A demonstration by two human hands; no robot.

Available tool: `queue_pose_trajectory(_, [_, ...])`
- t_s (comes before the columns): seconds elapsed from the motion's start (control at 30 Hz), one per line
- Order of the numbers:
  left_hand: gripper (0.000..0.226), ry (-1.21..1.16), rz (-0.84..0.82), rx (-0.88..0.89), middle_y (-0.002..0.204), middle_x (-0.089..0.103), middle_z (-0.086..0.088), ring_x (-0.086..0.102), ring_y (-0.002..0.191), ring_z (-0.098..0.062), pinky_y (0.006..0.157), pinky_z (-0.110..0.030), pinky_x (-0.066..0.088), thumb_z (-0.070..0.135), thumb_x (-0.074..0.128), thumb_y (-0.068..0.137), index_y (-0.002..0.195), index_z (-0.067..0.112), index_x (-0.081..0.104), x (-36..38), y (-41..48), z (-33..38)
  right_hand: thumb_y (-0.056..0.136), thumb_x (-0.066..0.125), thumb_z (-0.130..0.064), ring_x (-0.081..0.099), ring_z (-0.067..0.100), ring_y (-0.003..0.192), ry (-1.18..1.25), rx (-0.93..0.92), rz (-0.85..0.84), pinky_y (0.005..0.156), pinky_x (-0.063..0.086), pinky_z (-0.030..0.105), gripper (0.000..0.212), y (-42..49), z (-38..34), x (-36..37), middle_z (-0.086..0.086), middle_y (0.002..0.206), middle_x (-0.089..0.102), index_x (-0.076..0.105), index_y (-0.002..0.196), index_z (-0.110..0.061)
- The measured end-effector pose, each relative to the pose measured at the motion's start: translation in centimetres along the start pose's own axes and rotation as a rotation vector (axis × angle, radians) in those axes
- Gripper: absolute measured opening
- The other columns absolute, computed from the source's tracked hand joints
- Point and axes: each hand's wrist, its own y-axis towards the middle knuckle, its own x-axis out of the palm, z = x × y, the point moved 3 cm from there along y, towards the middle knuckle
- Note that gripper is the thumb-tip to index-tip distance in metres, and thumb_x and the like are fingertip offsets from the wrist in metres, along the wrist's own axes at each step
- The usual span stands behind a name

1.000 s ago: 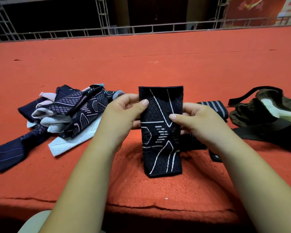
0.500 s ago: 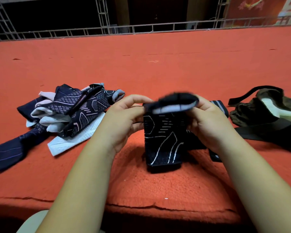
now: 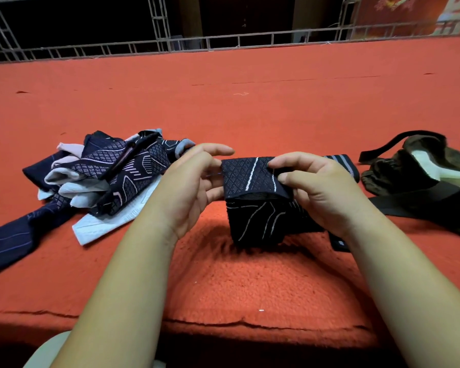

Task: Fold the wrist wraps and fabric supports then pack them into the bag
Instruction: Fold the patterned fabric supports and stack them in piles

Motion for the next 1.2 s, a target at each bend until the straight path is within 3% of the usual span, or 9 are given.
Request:
queue_pose_trajectory(0.17, [0.027,0.242,-0.051,-0.097,0.111,0.08,-0.006,0.076,0.095,-0.02,0.083,-0.033,0.061,0.037,0.069,0.099,0.118,0.017,0.074,-0.6,0.4,-1.7,0.089,0.062,0.012,0.064,0.022,0.091,-0.122,-0.032,0.008,0.085,0.051,0.038,0.041,0.1,0.5,0.0,0.005,0.099,0.073,0.078,0.095,-0.025])
queue_pose_trajectory(0.27, [0.021,0.322,-0.044,-0.066,0.11,0.08,-0.005,0.077,0.092,-0.018,0.077,-0.028,0.06,0.033,0.067,0.104,0.116,0.018,0.076,-0.6,0.3,-2.4,0.087,0.063,0.007,0.066,0.031,0.097,-0.148,-0.031,-0.015,0.089,0.051,0.049,0.046,0.2,0.7,-0.3,0.014,0.107,0.071,0.072,0.114,-0.03])
queue_pose_trajectory(0.37, [0.018,0.302,-0.031,-0.037,0.113,0.08,-0.009,0.078,0.094,-0.02,0.075,-0.028,0.061,0.025,0.07,0.103,0.117,0.016,0.076,-0.6,0.6,-2.5,0.099,0.064,0.0,0.075,0.024,0.107,-0.206,0.026,-0.014,0.093,0.06,0.036,0.044,0.0,0.7,-0.4,0.002,0.116,0.079,0.067,0.132,-0.03])
queue_pose_trajectory(0.57, [0.015,0.284,0.022,0.045,0.098,0.079,0.001,0.076,0.092,-0.014,0.079,-0.034,0.065,0.013,0.074,0.099,0.114,0.013,0.077,-0.9,0.7,-2.3,0.101,0.073,-0.036,0.078,0.016,0.106,-0.473,0.093,0.005,0.107,0.055,0.053,0.021,-0.4,1.0,-0.7,-0.006,0.111,0.082,0.077,0.12,-0.028])
queue_pose_trajectory(0.8, [0.018,0.19,0.087,0.113,0.106,0.08,-0.01,0.075,0.097,-0.021,0.082,-0.039,0.062,0.02,0.076,0.098,0.113,0.011,0.077,-0.4,0.9,-2.5,0.101,0.075,-0.028,0.062,0.019,0.068,-0.425,-0.021,0.1,0.072,0.052,0.039,0.01,-0.2,0.6,-0.2,0.008,0.081,0.072,0.077,0.11,-0.028])
queue_pose_trajectory(0.9, [0.023,0.136,-0.033,-0.086,0.114,0.08,-0.009,0.076,0.097,-0.021,0.091,-0.041,0.062,0.031,0.066,0.104,0.114,0.014,0.077,0.2,0.7,-3.3,0.095,0.077,-0.039,0.07,0.056,0.089,-0.286,-0.017,0.127,0.088,0.059,0.067,0.024,0.1,1.0,-0.1,0.027,0.103,0.075,0.076,0.117,-0.029])
queue_pose_trajectory(0.97, [0.024,0.162,-0.09,-0.133,0.119,0.079,-0.007,0.075,0.098,-0.023,0.098,-0.047,0.059,0.031,0.065,0.105,0.119,0.015,0.076,0.1,0.6,-3.6,0.093,0.078,-0.039,0.064,0.066,0.109,-0.218,-0.016,0.139,0.093,0.048,0.083,0.029,0.2,1.2,-0.3,0.033,0.118,0.071,0.077,0.118,-0.025])
queue_pose_trajectory(1.07, [0.028,0.145,-0.114,-0.144,0.128,0.076,-0.011,0.073,0.102,-0.025,0.094,-0.046,0.058,0.03,0.067,0.104,0.126,0.013,0.072,0.0,0.6,-3.6,0.101,0.073,-0.031,0.072,0.041,0.095,-0.194,0.003,0.144,0.092,0.056,0.073,0.022,0.2,1.0,-0.6,0.024,0.115,0.076,0.075,0.117,-0.016])
queue_pose_trajectory(1.2, [0.029,0.06,-0.057,-0.129,0.128,0.075,-0.018,0.071,0.103,-0.029,0.091,-0.044,0.059,0.024,0.068,0.102,0.128,0.01,0.07,0.0,0.7,-3.4,0.104,0.069,-0.036,0.064,0.026,0.078,-0.242,0.07,0.011,0.068,0.056,0.042,0.026,0.0,0.8,-0.4,0.014,0.098,0.074,0.074,0.12,-0.017])
